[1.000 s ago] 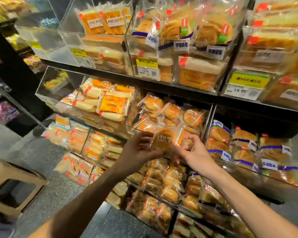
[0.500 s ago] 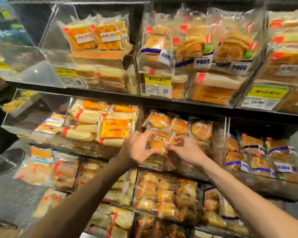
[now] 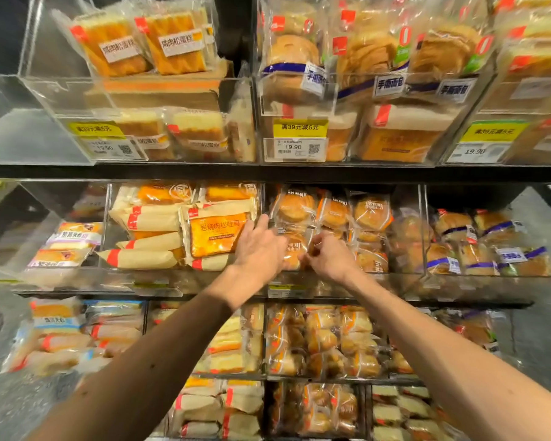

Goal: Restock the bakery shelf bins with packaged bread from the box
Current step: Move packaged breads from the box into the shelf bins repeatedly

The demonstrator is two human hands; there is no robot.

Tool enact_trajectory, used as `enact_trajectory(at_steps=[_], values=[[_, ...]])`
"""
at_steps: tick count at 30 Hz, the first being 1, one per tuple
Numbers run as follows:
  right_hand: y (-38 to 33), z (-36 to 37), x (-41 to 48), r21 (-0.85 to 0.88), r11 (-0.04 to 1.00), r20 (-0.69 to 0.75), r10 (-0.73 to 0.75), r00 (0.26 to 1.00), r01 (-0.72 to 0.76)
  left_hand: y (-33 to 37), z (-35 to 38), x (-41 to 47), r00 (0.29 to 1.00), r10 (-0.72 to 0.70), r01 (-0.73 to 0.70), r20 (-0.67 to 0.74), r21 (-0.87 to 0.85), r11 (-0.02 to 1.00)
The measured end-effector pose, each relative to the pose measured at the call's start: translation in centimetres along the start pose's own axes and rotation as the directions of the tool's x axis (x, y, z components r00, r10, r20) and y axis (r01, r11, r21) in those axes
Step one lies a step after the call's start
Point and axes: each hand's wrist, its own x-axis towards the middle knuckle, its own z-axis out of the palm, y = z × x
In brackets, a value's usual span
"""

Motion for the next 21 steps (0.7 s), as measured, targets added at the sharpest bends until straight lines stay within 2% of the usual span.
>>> enact_trajectory(at_steps=[6,8,10,13,15,17,19,21], values=[[0.9,-0.4,0.1,-0.055,0.996,0.01,-0.067,0.998,0.067,-1.0,0.3,-0.2,0.992,0.121,-0.12,-0.041,0.025,0.992],[1.3,-0.7,0.0,-0.054,0.995,0.016,-0.081,0.997,0.082,-1.0,0.5,-0.6,0.986,0.144,-0.146,-0.085,-0.017,0.989],[1.5,-1.0,-0.5,-0.036,0.994,-0.006,-0.1,0.995,0.099,-1.3,0.8,-1.4,0.984,0.122,-0.144,-0.13,-0.184,0.972],[0.9,-1.5,-2.2,-0.081,0.974,-0.136,-0.221,0.966,0.212,-2.6,0.3,-3.0,0.979,0.015,-0.117,-0.205,-0.496,0.861],[-0.7,-1.7,-4.0,-0.096,0.928,-0.17,-0.371,0.913,0.36,-3.7,-0.7,-4.7,0.965,-0.086,-0.083,-0.248,-0.6,0.796],[-2.9,-1.1,-6.3,-0.11,0.845,-0.144,-0.534,0.833,0.523,-5.2,-1.7,-7.5,0.94,-0.188,-0.055,-0.283,-0.672,0.738],[-5.8,0.3,-8.6,-0.086,0.742,-0.045,-0.67,0.741,0.665,-7.4,-2.0,-11.5,0.91,-0.276,-0.017,-0.309,-0.695,0.719],[-8.9,3.4,-10.1,-0.048,0.639,0.083,-0.763,0.641,0.768,-10.5,-1.5,-16.7,0.886,-0.364,0.088,-0.288,-0.667,0.74]])
